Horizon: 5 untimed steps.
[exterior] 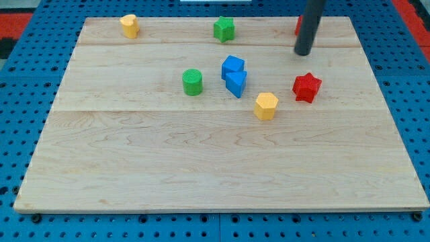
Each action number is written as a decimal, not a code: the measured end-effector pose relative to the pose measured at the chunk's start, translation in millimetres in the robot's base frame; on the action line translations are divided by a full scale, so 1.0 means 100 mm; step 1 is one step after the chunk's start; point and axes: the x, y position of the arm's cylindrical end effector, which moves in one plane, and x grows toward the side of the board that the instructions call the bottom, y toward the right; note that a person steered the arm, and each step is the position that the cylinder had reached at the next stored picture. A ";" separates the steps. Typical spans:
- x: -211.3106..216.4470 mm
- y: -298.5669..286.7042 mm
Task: Move the red star diagonal to the green circle
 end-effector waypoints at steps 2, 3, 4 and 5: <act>0.47 -0.91; 0.31 -0.61; -0.24 -0.78; -0.11 -1.09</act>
